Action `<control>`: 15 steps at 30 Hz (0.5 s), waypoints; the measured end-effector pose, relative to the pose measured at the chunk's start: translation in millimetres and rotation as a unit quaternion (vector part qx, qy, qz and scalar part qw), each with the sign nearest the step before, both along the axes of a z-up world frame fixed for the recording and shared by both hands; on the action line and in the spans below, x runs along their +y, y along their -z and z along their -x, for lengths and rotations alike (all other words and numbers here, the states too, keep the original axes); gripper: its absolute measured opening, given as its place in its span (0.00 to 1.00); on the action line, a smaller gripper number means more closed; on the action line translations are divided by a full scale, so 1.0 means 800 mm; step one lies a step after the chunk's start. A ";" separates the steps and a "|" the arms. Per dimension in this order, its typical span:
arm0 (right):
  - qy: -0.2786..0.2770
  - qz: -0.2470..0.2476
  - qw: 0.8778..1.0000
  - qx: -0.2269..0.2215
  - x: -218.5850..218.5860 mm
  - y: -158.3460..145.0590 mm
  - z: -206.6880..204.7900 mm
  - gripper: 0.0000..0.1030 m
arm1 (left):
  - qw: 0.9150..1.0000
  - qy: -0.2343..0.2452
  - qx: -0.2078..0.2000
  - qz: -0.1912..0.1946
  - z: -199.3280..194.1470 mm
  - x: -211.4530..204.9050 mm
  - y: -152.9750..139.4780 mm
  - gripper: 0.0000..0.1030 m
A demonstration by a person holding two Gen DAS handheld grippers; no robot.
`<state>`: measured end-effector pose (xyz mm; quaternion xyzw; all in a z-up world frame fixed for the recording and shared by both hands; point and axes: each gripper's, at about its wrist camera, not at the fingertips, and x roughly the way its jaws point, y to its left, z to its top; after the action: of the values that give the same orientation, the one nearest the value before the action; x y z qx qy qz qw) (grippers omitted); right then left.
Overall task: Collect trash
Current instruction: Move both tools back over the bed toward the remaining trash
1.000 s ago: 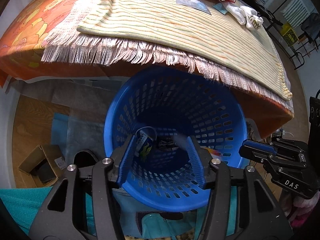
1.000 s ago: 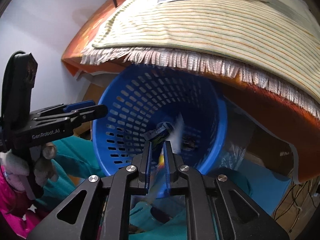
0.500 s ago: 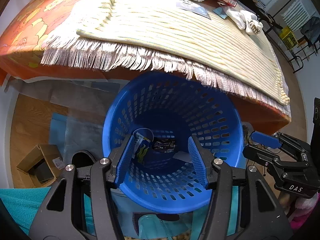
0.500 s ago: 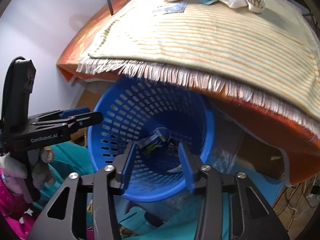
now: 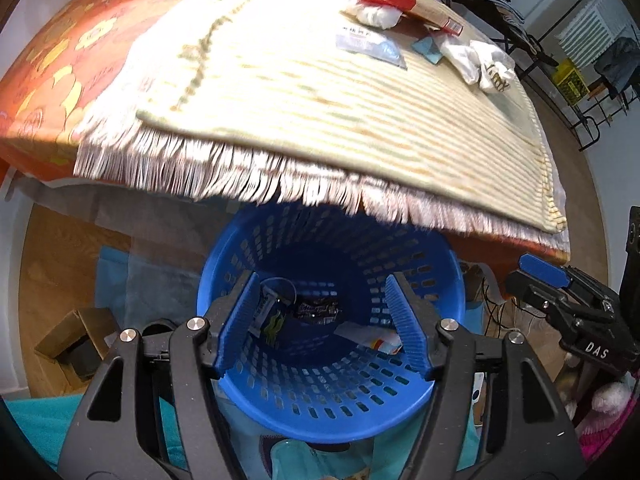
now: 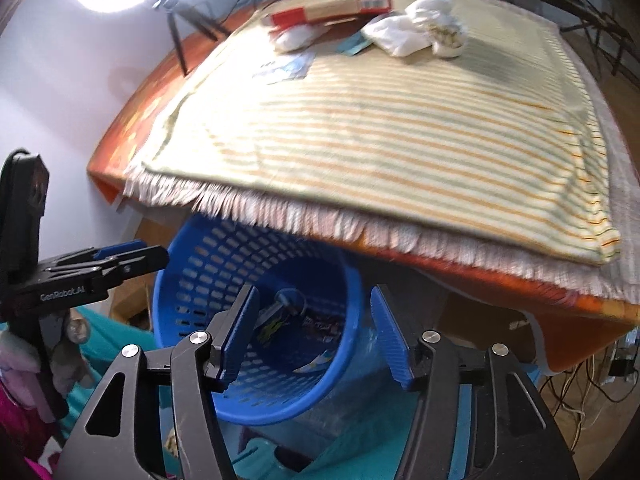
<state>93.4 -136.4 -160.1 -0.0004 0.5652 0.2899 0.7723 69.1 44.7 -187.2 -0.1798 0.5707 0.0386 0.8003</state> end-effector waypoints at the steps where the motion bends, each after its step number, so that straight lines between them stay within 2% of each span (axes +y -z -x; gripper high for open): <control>1: 0.005 0.000 1.000 -0.002 -0.003 -0.002 -0.003 0.56 | 1.000 0.002 -0.002 -0.001 -0.002 0.000 -0.002 0.65; 15: 0.063 -0.027 0.997 -0.031 -0.042 -0.036 -0.060 0.58 | 0.999 0.029 -0.037 -0.014 -0.070 0.002 -0.039 0.65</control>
<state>141.1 -170.1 -131.4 0.0471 0.5316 0.2554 0.8062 125.3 45.9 -156.3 -0.1532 0.5447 0.0169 0.8243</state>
